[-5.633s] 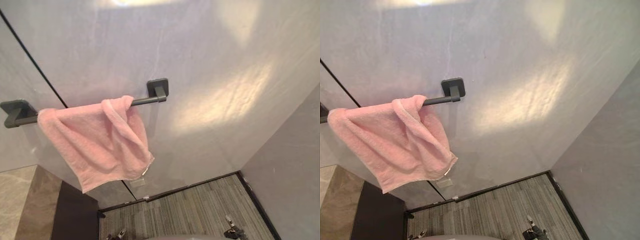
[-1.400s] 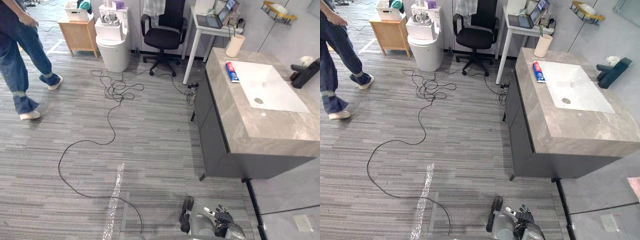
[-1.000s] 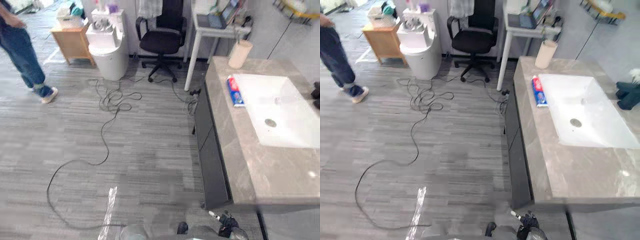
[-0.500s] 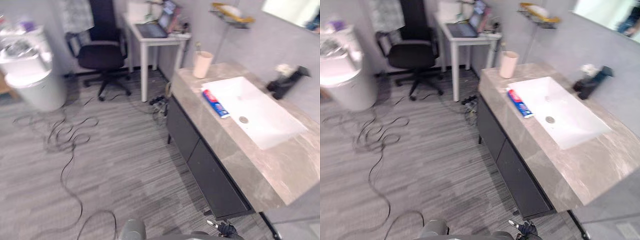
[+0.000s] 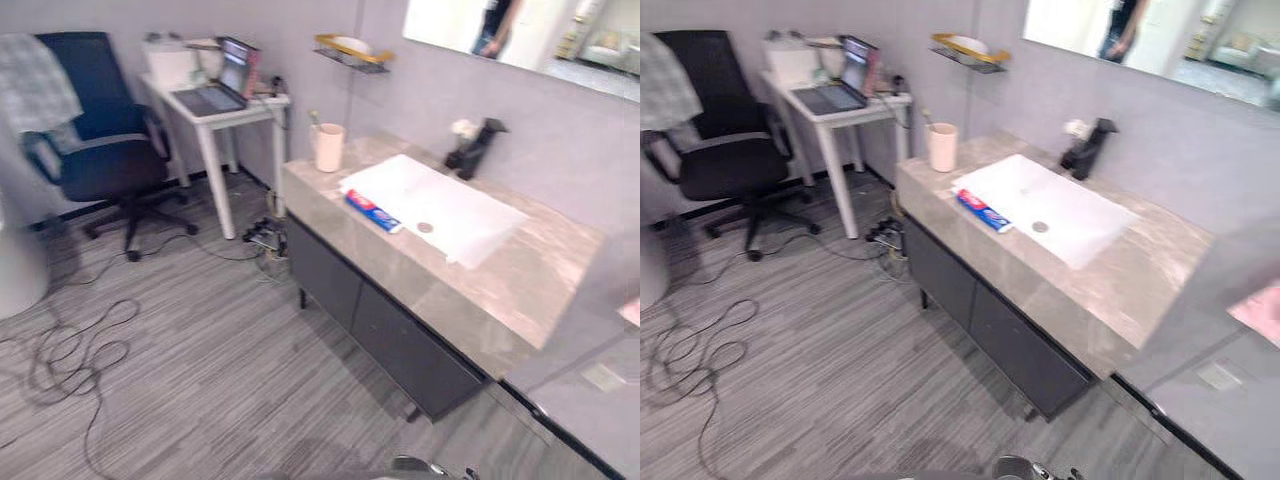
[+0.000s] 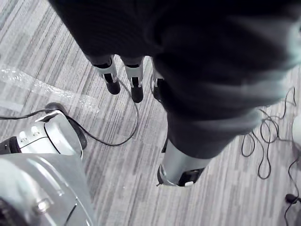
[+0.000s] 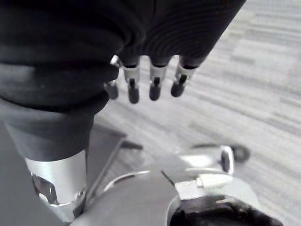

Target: Organize washtable

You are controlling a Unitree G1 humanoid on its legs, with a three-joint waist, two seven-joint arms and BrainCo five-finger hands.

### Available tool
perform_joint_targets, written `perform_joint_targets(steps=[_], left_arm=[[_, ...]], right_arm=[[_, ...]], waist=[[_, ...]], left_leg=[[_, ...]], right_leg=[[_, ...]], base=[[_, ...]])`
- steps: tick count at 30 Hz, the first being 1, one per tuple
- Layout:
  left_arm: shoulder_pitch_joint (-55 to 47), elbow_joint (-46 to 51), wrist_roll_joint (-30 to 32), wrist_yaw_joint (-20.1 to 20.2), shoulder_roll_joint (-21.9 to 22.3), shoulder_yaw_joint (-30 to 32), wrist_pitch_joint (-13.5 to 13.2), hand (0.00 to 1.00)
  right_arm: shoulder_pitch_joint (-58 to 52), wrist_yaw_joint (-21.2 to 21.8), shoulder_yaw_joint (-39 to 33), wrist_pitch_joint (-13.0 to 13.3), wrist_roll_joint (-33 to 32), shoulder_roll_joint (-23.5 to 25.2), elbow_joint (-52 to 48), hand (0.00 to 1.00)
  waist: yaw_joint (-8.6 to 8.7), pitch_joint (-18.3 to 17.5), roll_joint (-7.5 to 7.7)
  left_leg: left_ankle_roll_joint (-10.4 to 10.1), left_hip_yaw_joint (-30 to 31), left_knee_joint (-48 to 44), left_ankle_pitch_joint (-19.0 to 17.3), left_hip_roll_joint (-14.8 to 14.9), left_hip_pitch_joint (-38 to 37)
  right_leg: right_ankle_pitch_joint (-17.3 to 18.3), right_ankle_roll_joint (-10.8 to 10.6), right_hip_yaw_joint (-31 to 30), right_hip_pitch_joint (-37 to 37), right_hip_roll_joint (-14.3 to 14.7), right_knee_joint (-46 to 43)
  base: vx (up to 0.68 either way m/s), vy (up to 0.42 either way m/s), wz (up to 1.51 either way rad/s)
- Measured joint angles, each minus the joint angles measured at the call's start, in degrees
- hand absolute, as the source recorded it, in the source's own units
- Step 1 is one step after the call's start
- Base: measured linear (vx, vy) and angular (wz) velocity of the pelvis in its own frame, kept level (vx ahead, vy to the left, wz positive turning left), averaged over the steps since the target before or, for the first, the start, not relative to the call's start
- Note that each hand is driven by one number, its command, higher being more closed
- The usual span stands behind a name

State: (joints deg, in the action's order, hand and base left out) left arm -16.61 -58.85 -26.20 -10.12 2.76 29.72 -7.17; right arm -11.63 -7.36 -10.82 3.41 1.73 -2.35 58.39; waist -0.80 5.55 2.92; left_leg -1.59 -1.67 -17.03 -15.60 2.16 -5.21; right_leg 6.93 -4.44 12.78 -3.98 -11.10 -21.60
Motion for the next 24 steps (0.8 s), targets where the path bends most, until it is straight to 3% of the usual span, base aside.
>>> perform_joint_targets(steps=[3,4,7,10,11,17,24], left_arm=[[1.93,-2.51,1.86,0.18,-0.03,-0.29,0.32,0.00],[1.84,-2.59,2.12,0.18,0.12,-0.29,0.31,0.00],[1.71,-3.73,2.33,0.52,0.92,-0.14,0.44,0.00],[0.77,-3.81,3.13,1.27,0.43,-0.29,0.70,0.00],[1.51,-4.78,5.60,1.37,-3.56,-5.43,1.68,0.00],[1.54,-4.72,5.60,1.37,-3.54,-5.41,1.68,0.00],[2.72,-0.01,5.54,2.10,-2.71,-7.67,0.92,0.00]], right_arm=[[-0.02,0.17,0.09,0.06,1.16,-1.31,0.98,0.00],[-0.07,0.30,0.10,0.05,1.21,-1.54,1.04,0.00],[-0.48,1.76,0.13,0.09,1.24,-2.93,1.83,0.00],[0.15,2.40,0.60,0.22,1.06,-3.02,3.41,0.00],[1.50,3.81,4.22,0.71,-1.40,-2.88,7.71,0.00],[1.63,3.84,4.19,0.71,-1.82,-2.97,7.70,0.00],[2.08,3.23,-0.44,1.29,-12.74,-2.25,5.86,0.00]], waist=[[0.01,-0.20,-1.43],[-0.09,-0.30,-1.39],[-0.15,-1.28,-3.14],[-0.21,-1.33,-2.81],[-0.06,-2.31,-1.11],[-0.07,-2.30,-1.09],[0.13,-1.69,-1.92]], left_leg=[[-0.88,3.40,3.84,3.73,0.67,-1.57],[-1.07,3.48,5.13,4.26,0.79,-2.02],[-1.55,5.51,10.52,6.02,1.66,-3.67],[-1.73,5.65,11.40,6.52,2.04,-3.67],[-1.74,4.75,13.15,6.99,0.66,-3.58],[-1.75,4.40,13.87,6.99,0.78,-3.54],[-2.08,3.44,15.54,6.75,1.60,-0.07]], right_leg=[[-2.24,0.15,1.39,3.90,1.91,7.85],[-2.24,0.15,1.56,3.96,2.00,7.99],[-4.29,0.20,3.69,6.30,3.27,13.19],[-6.93,0.40,3.80,8.07,4.43,18.04],[-12.85,0.14,0.99,9.73,4.98,27.19],[-12.85,0.14,0.74,9.28,5.07,27.44],[-11.44,-0.01,2.69,5.68,5.38,27.46]], base=[[0.00,-0.155,0.00],[-0.02,-0.112,0.22],[-0.05,-0.079,0.29],[-0.06,-0.026,0.03],[-0.02,-0.003,-0.05],[0.00,0.000,-0.03],[0.03,-0.015,0.03]])
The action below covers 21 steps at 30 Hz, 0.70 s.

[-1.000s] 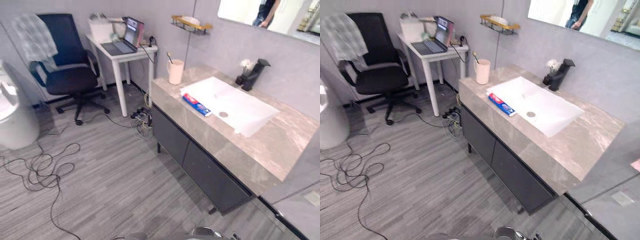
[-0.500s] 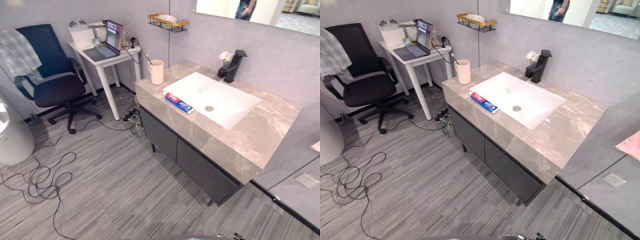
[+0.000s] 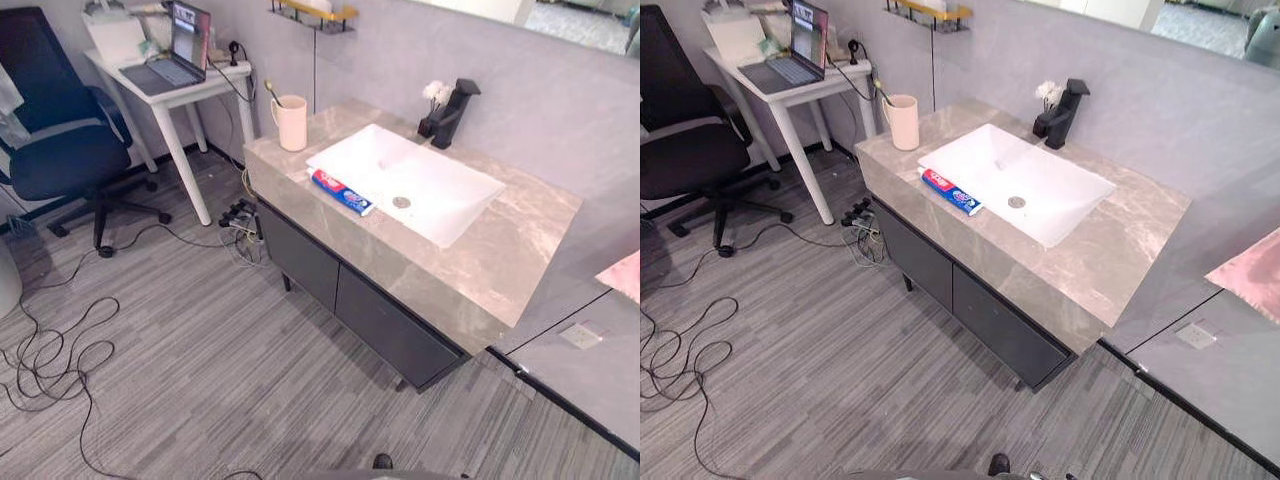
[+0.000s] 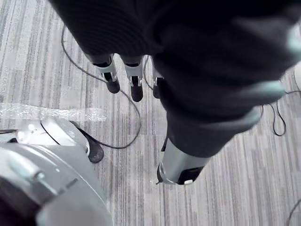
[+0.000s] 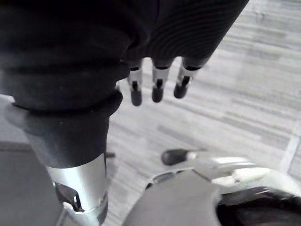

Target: Organize washtable

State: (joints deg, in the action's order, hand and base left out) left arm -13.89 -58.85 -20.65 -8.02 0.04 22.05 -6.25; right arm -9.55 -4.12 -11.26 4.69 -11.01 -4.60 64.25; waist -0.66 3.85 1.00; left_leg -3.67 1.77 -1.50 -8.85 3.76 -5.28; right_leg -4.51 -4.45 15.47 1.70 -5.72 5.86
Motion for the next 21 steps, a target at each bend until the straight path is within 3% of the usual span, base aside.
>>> perform_joint_targets(steps=[3,6,7,9,11,12,13,14,16,19,21], left_arm=[[1.29,4.99,-0.06,0.76,1.42,-1.73,-1.72,0.00],[3.14,9.34,-1.07,1.70,1.63,-4.45,-3.37,0.00],[2.46,9.69,-1.86,1.58,1.59,-4.26,-3.97,0.00],[0.55,9.49,-3.54,1.41,2.17,-3.76,-4.18,0.00],[-0.96,8.40,-3.43,1.40,1.81,-3.33,-4.20,0.00],[-1.35,6.12,-3.43,1.35,1.97,-1.93,-4.15,0.00],[-1.38,3.80,-3.66,1.06,2.02,-0.20,-3.86,0.00],[-1.11,3.21,-3.68,0.57,1.65,0.77,-3.70,0.00],[-1.34,2.45,-3.65,0.14,-0.78,1.54,-3.57,0.00],[-1.31,2.09,-3.62,0.18,-0.42,2.73,-3.55,0.00],[-1.23,1.81,-3.42,0.28,0.79,2.41,-3.49,0.00]], right_arm=[[0.71,-0.78,-1.95,1.79,-3.08,1.22,-5.22,0.00],[4.44,-1.00,-2.33,3.01,-4.87,0.60,-5.55,0.00],[6.51,-1.14,-2.29,3.25,-4.80,0.12,-5.59,0.00],[9.70,-1.17,-2.55,3.79,-4.70,-1.35,-5.49,0.00],[12.34,-0.99,-3.56,3.91,-4.61,-1.73,-5.58,0.00],[12.95,-0.92,-3.66,3.99,-4.61,-1.81,-6.09,0.00],[13.23,-0.80,-3.62,3.89,-4.58,-1.58,-5.97,0.00],[13.46,-0.85,-3.56,3.82,-4.58,-0.78,-5.65,0.00],[14.21,0.12,-2.11,3.77,-3.99,2.82,-5.17,0.00],[14.02,0.56,-2.11,3.68,-3.97,3.37,-4.83,0.00],[13.00,0.53,-2.60,3.77,-3.96,1.95,-4.96,0.00]], waist=[[-0.05,0.47,-0.70],[-0.24,3.72,1.26],[-0.79,5.32,1.92],[-0.94,5.66,0.40],[-1.52,5.87,0.00],[-1.78,5.83,-0.42],[-1.98,6.11,-0.45],[-2.10,6.60,1.45],[-3.49,8.69,4.48],[-4.85,8.27,4.30],[-4.21,7.24,2.20]], left_leg=[[-0.27,1.79,-0.57,1.27,0.14,2.08],[-3.28,-0.50,-11.64,4.18,-3.55,8.76],[-2.83,-4.99,-15.95,2.37,-3.79,11.66],[-2.14,-9.33,-13.21,1.46,-0.97,12.78],[-2.79,-10.05,-8.25,2.38,2.23,14.26],[-3.15,-9.73,-3.78,4.50,5.01,14.14],[-3.08,-11.57,-2.98,13.91,5.87,13.50],[-2.92,-12.21,-4.12,13.57,4.65,13.17],[-2.54,-10.52,-15.22,7.27,4.34,15.79],[-3.25,-5.40,-24.99,0.71,4.55,16.89],[-3.38,-4.63,-27.11,-3.93,4.36,16.51]], right_leg=[[1.63,-0.63,4.38,0.17,-0.80,-0.23],[1.84,-1.24,12.38,3.33,-6.02,-0.90],[1.86,-1.24,13.97,5.32,-7.88,-0.97],[2.04,-1.39,15.38,7.25,-8.81,-1.65],[4.24,-3.53,15.87,7.23,-10.30,-4.36],[6.31,-5.74,15.81,7.15,-10.87,-6.52],[8.09,-7.96,15.85,7.41,-11.60,-8.49],[8.21,-8.15,15.94,7.60,-13.23,-9.16],[7.09,-6.86,15.79,7.00,-14.78,-11.90],[4.85,-7.40,11.74,7.11,-15.26,-12.03],[3.65,-8.26,9.88,5.94,-16.24,-14.36]], base=[[0.13,-0.015,0.68],[0.14,0.062,1.32],[0.08,0.073,1.02],[0.12,0.095,0.55],[0.15,0.163,0.21],[0.20,0.264,0.02],[0.21,0.250,0.01],[0.22,0.207,-0.13],[0.20,0.152,-0.43],[0.16,0.139,-0.73],[0.16,0.251,-0.53]])
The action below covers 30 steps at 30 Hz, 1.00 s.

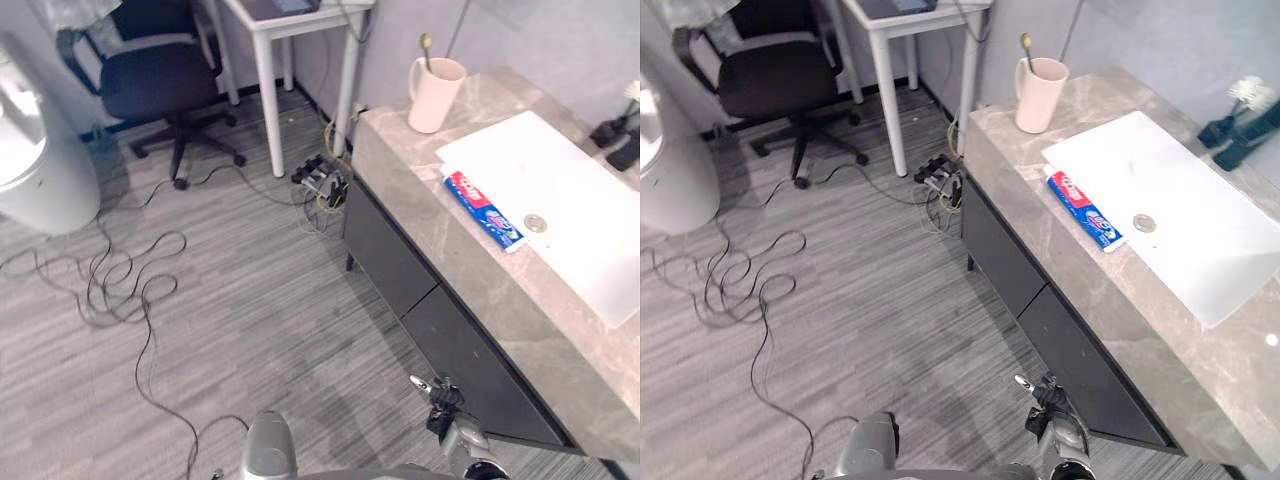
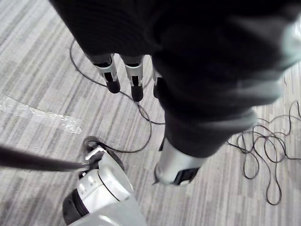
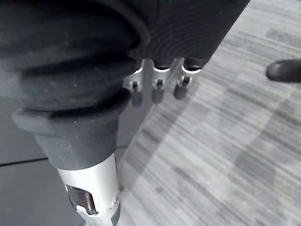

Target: Organize washtable

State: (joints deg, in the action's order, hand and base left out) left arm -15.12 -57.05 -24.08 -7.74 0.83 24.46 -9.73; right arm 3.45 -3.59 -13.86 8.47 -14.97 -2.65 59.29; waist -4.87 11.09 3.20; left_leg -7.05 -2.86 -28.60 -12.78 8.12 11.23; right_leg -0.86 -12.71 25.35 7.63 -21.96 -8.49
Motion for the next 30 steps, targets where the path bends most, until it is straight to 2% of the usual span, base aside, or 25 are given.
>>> perform_joint_targets(steps=[1,2,3,4,5,6,7,8,9,10,11,13,15,16,17,18,19,20,21,23,24,27,30], left_arm=[[0.12,-0.02,0.74,0.09,0.07,-0.47,0.52,0.00],[0.18,-0.03,1.38,0.02,-0.19,-0.85,0.56,0.00],[0.05,-0.06,2.57,0.01,-0.34,-2.22,0.62,0.00],[-0.02,-0.05,2.92,0.05,-0.30,-2.68,0.68,0.00],[-0.45,0.31,3.75,0.03,-0.49,-3.49,0.80,0.00],[-0.67,1.08,4.66,0.10,-1.70,-4.13,0.76,0.00],[-0.65,1.63,5.11,0.25,-2.77,-4.23,0.77,0.00],[-0.65,1.93,5.22,0.26,-3.55,-4.14,0.79,0.00],[-0.65,2.26,5.80,0.33,-4.86,-4.03,0.78,0.00],[-0.45,2.37,5.90,0.34,-5.48,-3.87,0.79,0.00],[-0.26,2.36,6.21,0.32,-5.47,-3.45,0.79,0.00],[1.15,2.37,6.97,0.26,-4.47,-1.70,0.82,0.00],[2.84,2.40,7.30,0.25,-2.82,-1.52,0.98,0.00],[3.74,2.70,7.80,0.25,-1.85,-1.53,1.19,0.00],[4.21,3.47,8.97,0.32,-0.86,-1.39,1.38,0.00],[4.56,3.97,9.56,0.58,0.71,-1.22,1.84,0.00],[4.65,4.38,9.54,1.14,2.77,-1.57,2.05,0.00],[4.81,4.83,9.64,1.74,2.58,-2.07,2.29,0.00],[4.87,6.46,9.53,1.90,2.72,-1.88,2.25,0.00],[4.44,7.08,8.46,1.92,2.83,-1.95,2.21,0.00],[4.17,7.10,8.08,1.88,2.70,-2.07,2.20,0.00],[3.62,6.48,6.36,1.95,2.56,-3.14,2.04,0.00],[3.38,5.34,5.55,1.64,2.52,-3.74,1.68,0.00]], right_arm=[[-0.82,-0.05,-2.10,-0.26,0.49,-0.59,0.06,0.00],[-1.40,-0.21,-2.94,-0.49,0.52,-1.01,0.09,0.00],[-2.57,-0.39,-4.39,-1.24,0.39,-1.65,0.11,0.00],[-2.99,-0.62,-4.53,-1.51,0.05,-1.90,0.11,0.00],[-3.67,-1.27,-4.71,-1.88,-0.73,-2.00,0.00,0.00],[-4.14,-1.26,-4.71,-2.11,-1.53,-0.96,-0.05,0.00],[-4.64,-1.20,-4.87,-2.26,-2.17,-0.17,-0.05,0.00],[-5.07,-1.14,-5.04,-2.29,-2.54,0.19,-0.08,0.00],[-5.45,-1.11,-6.06,-2.29,-2.69,0.48,-0.09,0.00],[-5.88,-1.18,-7.25,-2.21,-2.80,0.34,-0.20,0.00],[-6.14,-1.19,-8.05,-2.15,-2.95,0.32,-0.32,0.00],[-7.76,-1.29,-9.99,-2.09,-3.03,0.63,-0.55,0.00],[-9.63,-1.54,-11.80,-2.08,-3.32,1.67,-2.35,0.00],[-10.79,-1.67,-13.11,-2.06,-3.52,2.38,-2.71,0.00],[-12.31,-1.74,-13.92,-2.06,-3.64,3.08,-3.00,0.00],[-13.61,-1.88,-15.17,-2.15,-3.85,3.45,-2.99,0.00],[-13.97,-2.29,-15.51,-2.23,-4.78,3.95,-3.86,0.00],[-14.15,-2.44,-15.40,-2.28,-4.82,4.40,-4.58,0.00],[-14.07,-2.48,-14.12,-2.37,-4.82,4.78,-6.22,0.00],[-12.47,-2.79,-11.09,-2.35,-5.25,4.40,-8.63,0.00],[-11.61,-2.86,-10.07,-2.32,-5.30,4.21,-8.90,0.00],[-6.55,-2.72,-7.17,-1.95,-5.87,4.06,-8.95,0.00],[-4.08,-2.46,-5.19,-0.95,-5.88,3.63,-8.62,0.00]], waist=[[1.23,-0.56,-1.04],[1.33,-0.53,-0.94],[1.24,-0.45,-1.20],[1.09,-0.73,-2.38],[1.22,-1.04,-4.03],[1.67,-0.89,-4.44],[2.35,-0.94,-4.15],[2.53,-0.91,-3.90],[2.56,-0.88,-3.47],[2.58,-0.79,-3.18],[2.68,-0.77,-3.18],[3.90,-0.43,-3.44],[4.32,-0.35,-3.52],[4.35,-0.47,-3.27],[4.47,-0.97,-2.36],[4.31,-1.40,-1.94],[4.44,-1.50,-3.28],[4.77,-1.51,-3.28],[5.30,-1.34,-3.68],[3.93,-1.10,-4.98],[3.73,-1.18,-5.18],[3.66,-1.28,-4.58],[2.85,-2.34,-5.31]], left_leg=[[1.41,0.20,0.47,-2.71,-1.86,-1.01],[1.71,-0.53,0.60,-2.87,-2.79,-1.66],[2.14,-2.10,1.71,-3.11,-3.31,-3.46],[2.28,-2.77,2.69,-3.02,-3.38,-4.76],[4.02,-4.57,6.03,-2.06,-3.08,-7.86],[6.03,-5.51,9.84,-0.85,-3.33,-10.71],[7.28,-5.90,12.28,-0.03,-3.58,-12.76],[7.76,-6.12,13.74,0.31,-3.75,-14.05],[8.22,-6.92,15.80,0.66,-4.15,-16.27],[8.26,-8.11,16.96,0.66,-4.59,-18.06],[8.32,-8.60,17.58,0.62,-4.82,-18.83],[8.34,-9.61,19.87,0.61,-4.98,-21.76],[8.19,-9.98,21.21,0.52,-5.02,-23.47],[7.73,-10.09,21.59,0.23,-5.19,-23.80],[6.68,-9.87,21.25,-0.89,-5.70,-24.28],[5.79,-9.92,19.06,-3.37,-4.97,-25.33],[3.92,-10.56,12.48,-5.14,-3.07,-23.98],[3.39,-10.66,6.83,-5.49,-2.20,-21.51],[1.96,-10.25,-6.72,-4.61,0.72,-15.57],[0.50,-9.33,-21.29,-5.14,6.46,-8.75],[0.56,-8.76,-21.74,-5.16,7.45,-7.76],[0.68,-1.41,-10.11,-5.10,8.89,-7.27],[0.34,11.07,1.10,-4.65,8.33,-7.13]], right_leg=[[-0.16,0.15,-0.85,-2.24,-2.95,-5.01],[-0.74,0.99,-1.28,-3.46,-4.57,-7.44],[-4.17,6.15,-1.55,-6.60,-6.70,-12.18],[-6.85,9.97,-1.42,-7.78,-7.18,-13.75],[-10.83,16.58,-0.40,-9.30,-7.53,-16.50],[-6.46,13.47,-0.65,-10.81,-6.51,-21.67],[-2.21,11.11,-0.71,-11.90,-4.54,-24.94],[0.89,10.88,-0.64,-12.31,-2.95,-26.81],[6.04,10.78,-1.17,-13.47,0.39,-29.86],[9.76,10.58,-1.51,-14.92,4.18,-31.49],[11.28,10.81,-1.01,-15.59,5.92,-31.83],[14.55,12.13,1.83,-18.20,11.49,-30.05],[14.52,12.45,4.23,-20.26,12.64,-26.58],[13.34,12.72,4.59,-20.24,12.91,-22.96],[10.22,14.97,4.40,-20.10,12.92,-19.41],[12.45,18.15,4.10,-18.75,13.39,-18.86],[14.04,17.18,4.33,-17.54,15.09,-17.83],[14.38,17.10,4.41,-17.13,15.49,-17.37],[14.59,17.44,3.68,-15.37,17.28,-15.92],[14.74,17.90,-0.49,-13.83,21.51,-14.44],[14.67,17.82,-1.53,-13.50,22.29,-14.18],[14.75,17.58,-8.26,-12.36,23.95,-12.92],[13.85,16.36,-14.06,-13.48,25.08,-12.08]], base=[[0.10,0.234,-0.19],[0.12,0.347,-0.28],[0.07,0.229,-0.34],[0.11,0.303,-0.53],[0.13,0.299,-0.42],[0.16,0.342,-0.33],[0.13,0.247,-0.12],[0.10,0.147,-0.15],[0.13,0.160,-0.28],[0.11,0.133,-0.34],[0.11,0.080,-0.31],[0.12,0.010,-0.19],[0.16,-0.042,-0.04],[0.17,-0.059,0.10],[0.21,-0.101,0.03],[0.26,-0.134,-0.08],[0.31,-0.182,-0.14],[0.29,-0.191,-0.17],[0.21,-0.174,-0.35],[0.18,-0.140,-1.06],[0.20,-0.133,-1.36],[0.16,-0.066,-1.18],[0.18,0.094,-1.04]])
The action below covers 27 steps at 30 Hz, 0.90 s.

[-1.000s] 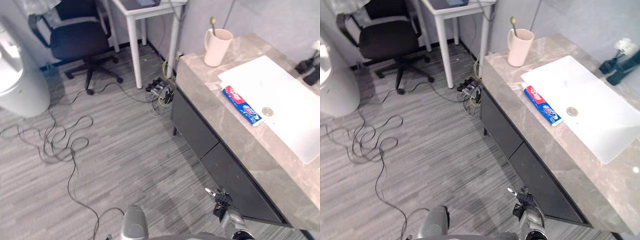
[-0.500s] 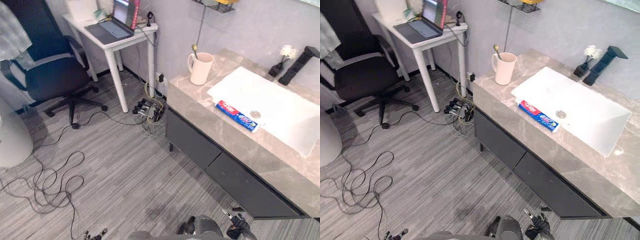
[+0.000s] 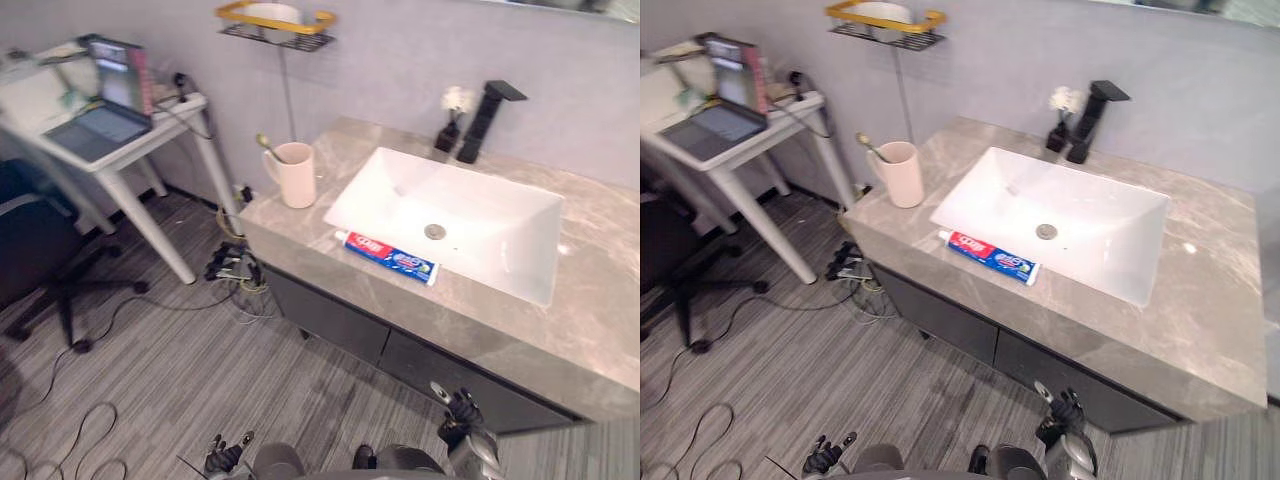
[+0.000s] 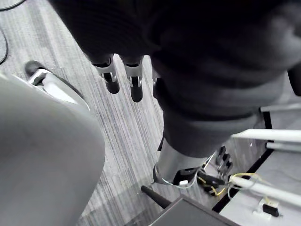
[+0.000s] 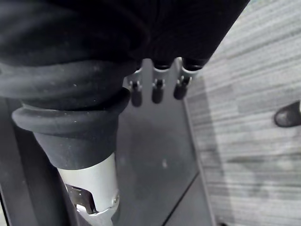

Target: Organize washtable

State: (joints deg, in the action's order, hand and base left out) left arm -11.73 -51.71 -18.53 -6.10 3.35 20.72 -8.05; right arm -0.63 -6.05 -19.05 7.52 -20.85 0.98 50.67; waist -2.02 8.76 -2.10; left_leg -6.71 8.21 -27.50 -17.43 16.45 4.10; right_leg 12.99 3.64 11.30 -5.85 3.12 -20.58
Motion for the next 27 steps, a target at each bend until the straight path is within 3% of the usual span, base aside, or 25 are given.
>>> perform_joint_targets(steps=[2,4,5,6,7,9,11,12,13,14,15,16,17,19,21,22,23,24,25,27], left_arm=[[0.05,-0.99,-0.20,-0.31,0.00,-0.38,-0.09,0.00],[0.21,-2.92,-1.04,-0.36,0.02,-0.42,-0.23,0.00],[0.32,-3.47,-1.04,-0.33,0.14,-0.50,-0.20,0.00],[0.96,-4.60,-1.08,-0.29,0.08,-0.30,-0.21,0.00],[1.20,-4.67,-0.96,-0.18,-0.81,-0.50,-0.22,0.00],[1.31,-4.73,-0.42,-0.13,-1.35,-0.51,-0.45,0.00],[1.47,-4.98,1.63,-0.09,-1.61,-1.29,-0.73,0.00],[1.35,-5.08,3.51,-0.01,-1.73,-1.75,-0.74,0.00],[1.25,-5.08,4.17,0.06,-1.75,-1.86,-0.74,0.00],[1.36,-5.08,5.31,0.76,-2.08,-1.78,-0.61,0.00],[1.51,-5.12,5.75,1.11,-2.26,-1.71,-0.50,0.00],[1.65,-5.04,5.72,1.74,-2.48,-1.43,-0.14,0.00],[1.70,-5.04,5.73,2.07,-2.58,-1.22,-0.14,0.00],[1.75,-6.06,5.82,2.45,-3.58,-1.04,0.28,0.00],[1.60,-7.81,6.41,2.45,-2.85,-1.44,0.73,0.00],[1.20,-8.74,6.73,2.43,-2.56,-1.74,0.70,0.00],[1.12,-8.96,6.64,2.42,-2.85,-1.92,0.72,0.00],[0.70,-9.67,5.65,2.50,-5.07,-2.81,0.86,0.00],[1.57,-11.07,5.80,3.64,-6.49,-5.07,0.81,0.00],[1.57,-11.07,5.80,3.63,-6.49,-5.07,0.81,0.00]], right_arm=[[-0.27,0.09,-0.06,0.24,-0.05,-0.57,0.19,0.00],[-3.09,0.11,-0.82,0.99,-0.83,-2.15,0.21,0.00],[-4.03,0.13,-1.37,1.11,-1.14,-2.36,0.07,0.00],[-5.80,0.14,-3.12,1.00,-1.20,-1.87,0.28,0.00],[-7.58,0.17,-4.40,0.95,-1.20,-0.50,0.32,0.00],[-9.07,0.26,-6.80,0.74,-1.16,1.16,1.01,0.00],[-9.44,-0.01,-8.69,-0.26,-1.05,1.92,3.52,0.00],[-9.32,0.18,-9.42,-0.86,-1.31,2.50,4.25,0.00],[-9.04,0.13,-9.90,-0.92,-1.25,2.60,4.06,0.00],[-9.09,0.16,-10.24,-1.40,-0.77,2.51,4.12,0.00],[-9.17,0.17,-10.14,-1.39,-0.47,2.54,4.07,0.00],[-9.12,0.29,-9.63,-1.37,0.70,2.57,4.13,0.00],[-8.89,0.41,-9.48,-1.39,0.93,2.61,4.25,0.00],[-7.51,1.08,-9.01,-1.54,1.33,2.27,5.54,0.00],[-7.15,1.10,-7.50,-1.58,1.36,-0.19,7.24,0.00],[-6.62,1.17,-5.83,-1.72,1.36,-1.51,8.39,0.00],[-6.21,1.20,-4.91,-1.74,1.43,-1.89,8.80,0.00],[-4.03,1.92,-1.46,-1.47,3.71,-1.98,10.12,0.00],[-3.18,3.49,1.93,-1.75,5.82,-2.32,13.45,0.00],[-3.19,3.49,1.93,-1.75,5.81,-2.32,13.45,0.00]], waist=[[0.03,-0.54,-0.55],[1.60,-1.12,-1.35],[1.92,-1.32,-1.68],[2.29,-1.71,-0.83],[2.59,-2.05,1.30],[2.13,-2.36,2.54],[0.96,-2.21,2.16],[1.12,-1.84,0.83],[1.39,-1.80,0.69],[1.29,-1.85,0.89],[1.22,-1.90,1.01],[1.11,-1.81,1.35],[1.03,-1.79,1.60],[0.88,-1.90,3.00],[1.15,-2.26,0.24],[0.89,-2.38,-0.20],[0.83,-2.46,-0.04],[-0.16,-3.18,2.28],[-0.64,-0.49,2.90],[-0.64,-0.49,2.90]], left_leg=[[-2.16,4.24,3.00,0.90,-0.76,-0.33],[-5.85,3.74,8.60,4.30,-1.78,-1.79],[-6.03,2.80,10.50,6.68,-2.01,-2.22],[-5.15,0.95,13.31,5.52,-4.15,-4.33],[-3.39,-0.24,15.55,7.02,-7.07,-5.41],[-1.94,-2.39,17.99,7.97,-10.01,-7.17],[-1.26,-7.81,18.76,8.39,-11.69,-8.97],[0.82,-11.25,18.49,8.71,-11.74,-8.82],[1.95,-12.74,18.54,8.42,-11.69,-9.04],[3.62,-15.67,17.92,7.50,-11.60,-9.23],[4.07,-16.45,16.94,7.06,-11.37,-8.87],[4.22,-17.76,15.05,6.01,-10.93,-7.93],[4.06,-18.24,14.94,5.89,-11.08,-7.88],[3.71,-19.74,16.09,5.82,-11.88,-7.93],[3.25,-19.06,18.40,6.81,-11.20,-8.01],[2.87,-19.11,19.88,7.97,-10.40,-8.02],[2.86,-19.26,20.73,8.66,-10.43,-7.95],[2.36,-19.86,25.05,11.43,-10.40,-8.99],[5.06,-19.22,28.72,12.02,-15.43,-12.11],[5.06,-19.22,28.71,12.02,-15.42,-12.11]], right_leg=[[-0.28,-0.40,-2.10,-0.45,-0.57,-0.93],[1.17,-3.42,-1.95,0.28,-3.06,-2.86],[1.50,-4.05,-1.87,0.30,-3.60,-3.48],[2.18,-5.73,-2.16,0.48,-6.45,-4.45],[1.60,-7.87,-2.35,0.47,-9.67,-3.95],[0.18,-10.13,-3.64,0.60,-12.73,-2.81],[-3.94,-10.23,-3.04,0.96,-14.93,-0.90],[-6.20,-10.33,1.32,0.97,-15.80,0.56],[-6.11,-10.31,4.62,0.81,-16.61,-0.46],[-3.80,-9.02,11.44,0.42,-18.74,-7.26],[-2.83,-9.02,13.22,0.54,-19.21,-10.59],[-0.77,-9.18,14.66,1.64,-19.08,-15.60],[-0.13,-8.97,15.06,2.45,-18.93,-15.01],[2.55,-8.39,15.64,6.26,-16.37,-2.60],[-1.34,-7.71,15.70,8.36,-12.59,5.76],[-3.27,-7.47,15.40,8.59,-11.00,9.29],[-4.08,-7.16,15.28,8.61,-10.34,10.65],[-10.11,-6.19,14.70,11.25,-7.20,20.81],[-13.81,-8.64,12.83,13.53,-10.25,24.89],[-13.81,-8.64,12.82,13.53,-10.25,24.86]], base=[[0.23,0.208,-0.66],[0.20,0.295,0.02],[0.18,0.369,0.23],[0.14,0.399,0.18],[0.11,0.464,0.11],[0.06,0.393,-0.36],[0.00,0.329,-0.92],[-0.08,0.177,-0.72],[-0.11,0.242,-0.90],[-0.07,0.184,-0.65],[-0.09,0.154,-0.78],[-0.08,0.030,-0.51],[-0.11,-0.018,-0.63],[-0.10,-0.078,-0.56],[-0.05,-0.052,-0.33],[-0.05,-0.026,-0.21],[0.08,-0.072,-0.30],[0.10,-0.063,-0.20],[0.11,-0.049,-0.18],[0.00,0.000,0.00]])
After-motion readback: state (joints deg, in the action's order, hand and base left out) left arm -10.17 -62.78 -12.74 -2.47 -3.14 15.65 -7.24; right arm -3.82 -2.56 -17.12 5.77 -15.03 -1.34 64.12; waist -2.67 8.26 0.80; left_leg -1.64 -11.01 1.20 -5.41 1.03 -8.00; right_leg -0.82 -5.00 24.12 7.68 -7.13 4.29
